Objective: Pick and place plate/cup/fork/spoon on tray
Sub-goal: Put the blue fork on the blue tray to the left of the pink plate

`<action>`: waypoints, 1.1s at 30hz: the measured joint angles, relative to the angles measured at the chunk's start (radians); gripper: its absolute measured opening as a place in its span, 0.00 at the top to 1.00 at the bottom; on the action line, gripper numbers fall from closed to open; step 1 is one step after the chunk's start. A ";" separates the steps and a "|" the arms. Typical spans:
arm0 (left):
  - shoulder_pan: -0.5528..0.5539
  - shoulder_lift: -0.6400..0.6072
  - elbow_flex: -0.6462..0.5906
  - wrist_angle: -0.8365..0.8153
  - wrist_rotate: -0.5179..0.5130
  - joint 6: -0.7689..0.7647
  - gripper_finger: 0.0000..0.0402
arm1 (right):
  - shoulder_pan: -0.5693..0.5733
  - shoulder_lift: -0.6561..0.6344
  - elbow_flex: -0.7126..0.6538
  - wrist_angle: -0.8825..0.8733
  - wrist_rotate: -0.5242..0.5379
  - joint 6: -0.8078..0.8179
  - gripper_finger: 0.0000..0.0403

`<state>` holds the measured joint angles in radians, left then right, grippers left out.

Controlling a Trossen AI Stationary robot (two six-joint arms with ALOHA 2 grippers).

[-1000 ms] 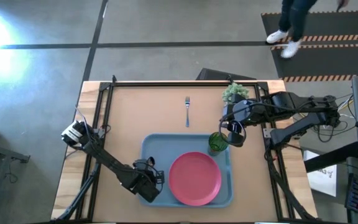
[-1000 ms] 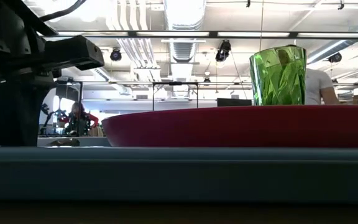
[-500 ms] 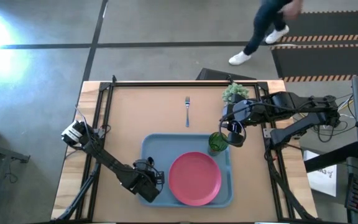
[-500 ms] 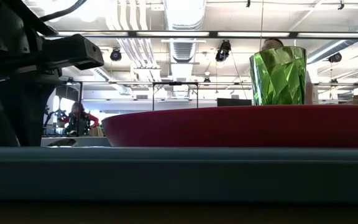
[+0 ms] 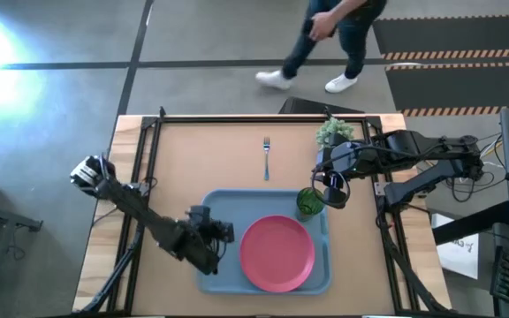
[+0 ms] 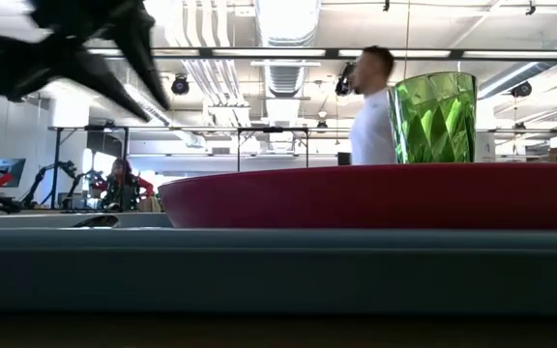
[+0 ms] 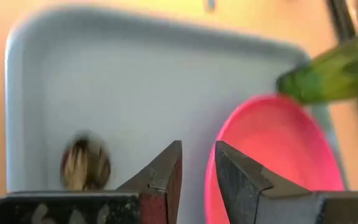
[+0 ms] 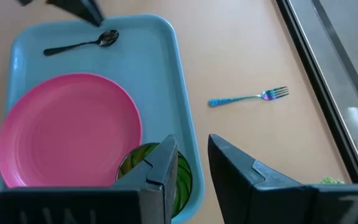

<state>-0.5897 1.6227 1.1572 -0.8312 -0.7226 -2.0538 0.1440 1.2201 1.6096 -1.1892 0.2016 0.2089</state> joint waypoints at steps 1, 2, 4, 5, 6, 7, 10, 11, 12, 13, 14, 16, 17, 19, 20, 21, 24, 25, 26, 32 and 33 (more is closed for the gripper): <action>0.028 -0.020 0.000 -0.007 -0.002 0.046 0.81 | 0.000 0.000 0.000 0.000 0.000 0.000 0.80; 0.058 -0.039 0.000 -0.009 0.000 0.108 0.81 | 0.000 0.000 0.000 0.001 0.000 0.000 0.80; 0.135 -0.064 0.002 0.005 0.014 0.264 0.81 | 0.000 0.000 0.000 0.002 0.000 0.000 0.80; 0.177 -0.077 0.003 0.029 0.022 0.351 0.81 | 0.000 0.000 0.000 0.003 0.000 0.000 0.80; 0.219 -0.087 0.003 0.064 0.034 0.444 0.81 | 0.000 0.000 0.000 0.005 0.000 0.000 0.80; 0.264 -0.095 0.003 0.109 0.044 0.537 0.81 | 0.000 0.000 0.000 0.006 0.000 0.000 0.80; 0.390 -0.113 0.003 0.276 0.093 0.791 0.81 | 0.000 0.000 0.000 0.013 0.000 0.000 0.80; 0.430 -0.114 0.003 0.328 0.118 0.867 0.81 | 0.000 0.000 0.001 0.013 0.000 0.000 0.80; 0.465 -0.114 0.003 0.383 0.148 0.936 0.81 | 0.000 0.000 0.001 0.013 0.000 0.000 0.80; 0.499 -0.111 0.003 0.429 0.179 0.999 0.81 | 0.000 0.000 0.001 0.013 0.000 0.000 0.80; 0.530 -0.108 0.003 0.466 0.209 1.055 0.81 | 0.000 0.000 0.001 0.013 0.000 0.000 0.80; 0.585 -0.105 0.003 0.517 0.269 1.144 0.81 | 0.000 0.000 0.001 0.013 -0.001 0.000 0.80; 0.609 -0.105 0.003 0.524 0.292 1.168 0.81 | 0.000 0.000 0.001 0.014 -0.001 0.000 0.80; 0.648 -0.105 0.001 0.524 0.328 1.201 0.81 | 0.000 0.000 0.001 0.015 -0.003 0.000 0.80; 0.662 -0.105 0.001 0.522 0.342 1.221 0.81 | 0.000 0.000 0.001 0.016 -0.004 0.000 0.80; 0.673 -0.105 0.000 0.520 0.350 1.233 0.80 | 0.000 0.000 0.001 0.016 -0.004 0.000 0.80; 0.704 -0.105 0.005 0.523 0.354 1.264 0.77 | 0.000 0.000 0.001 0.017 -0.004 0.000 0.80; 0.715 -0.105 0.005 0.524 0.360 1.274 0.76 | 0.000 0.000 0.001 0.017 -0.004 0.000 0.80; 0.725 -0.100 0.005 0.525 0.362 1.275 0.74 | 0.000 0.000 0.001 0.018 -0.004 0.000 0.80; 0.791 -0.026 0.006 0.529 0.462 1.223 0.68 | 0.000 0.000 0.001 0.022 -0.004 0.001 0.80; 0.799 -0.005 0.008 0.530 0.494 1.222 0.68 | 0.000 0.000 0.001 0.024 -0.004 0.001 0.80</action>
<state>0.2089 1.6179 1.1657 -0.3016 -0.2288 -0.8313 0.1440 1.2201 1.6104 -1.1653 0.1980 0.2096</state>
